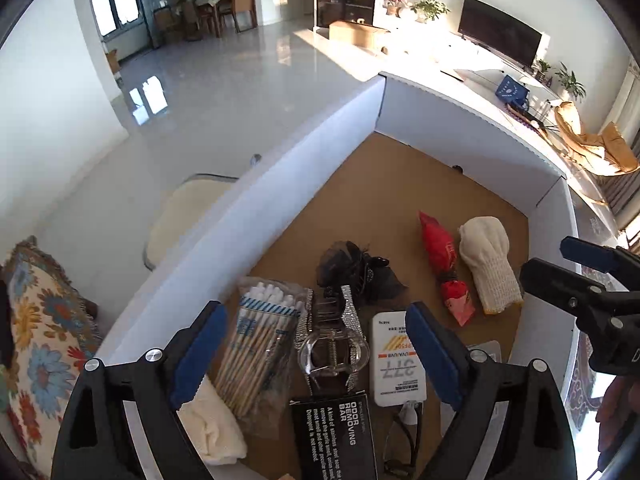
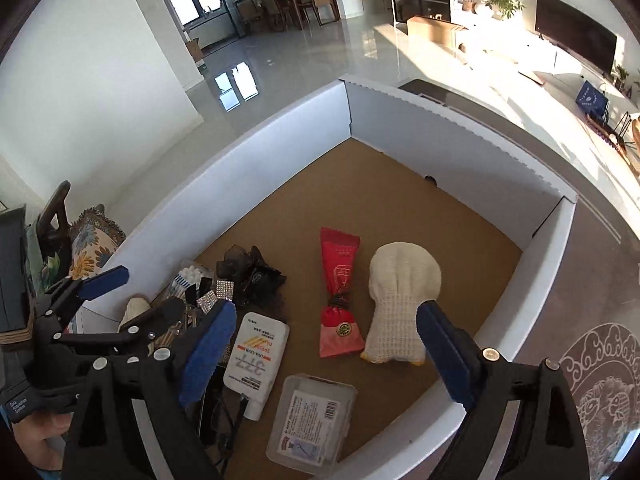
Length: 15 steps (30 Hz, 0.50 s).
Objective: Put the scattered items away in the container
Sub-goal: 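Carry clip and packet into the white container and open both grippers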
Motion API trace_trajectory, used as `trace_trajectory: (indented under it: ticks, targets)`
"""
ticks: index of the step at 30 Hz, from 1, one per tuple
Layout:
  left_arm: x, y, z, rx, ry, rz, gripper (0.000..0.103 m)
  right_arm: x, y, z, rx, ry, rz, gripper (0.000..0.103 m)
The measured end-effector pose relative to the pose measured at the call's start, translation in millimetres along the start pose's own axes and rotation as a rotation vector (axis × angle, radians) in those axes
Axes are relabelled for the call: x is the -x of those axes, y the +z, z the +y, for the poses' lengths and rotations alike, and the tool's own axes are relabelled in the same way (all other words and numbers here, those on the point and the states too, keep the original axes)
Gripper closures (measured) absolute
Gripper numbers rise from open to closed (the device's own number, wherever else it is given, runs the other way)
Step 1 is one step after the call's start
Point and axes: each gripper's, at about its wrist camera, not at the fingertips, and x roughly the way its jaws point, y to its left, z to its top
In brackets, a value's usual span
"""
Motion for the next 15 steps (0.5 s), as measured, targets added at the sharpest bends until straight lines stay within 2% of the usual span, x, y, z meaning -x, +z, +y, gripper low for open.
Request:
trace_trajectory:
  ticks: [2, 4, 9, 11, 15]
  targets:
    - [17, -2, -1, 0.015, 0.038, -0.049, 0.012, 9, -3, -2, 0.006, -0.004, -0.008, 0.010]
    - [32, -7, 1, 0.048, 0.026, -0.084, 0.012, 16, -8, -3, 0.009, -0.004, -0.012, 0.010]
    - [51, -12, 0, 0.114, 0.022, -0.091, 0.011, 19, -18, -3, 0.028, -0.014, -0.006, 0.010]
    - [58, -14, -2, 0.128, 0.011, -0.102, 0.001, 19, -21, -3, 0.033, -0.017, -0.002, 0.010]
    - [65, -18, -4, 0.157, -0.014, -0.127, 0.000, 19, -24, 0, 0.043, -0.013, -0.002, 0.010]
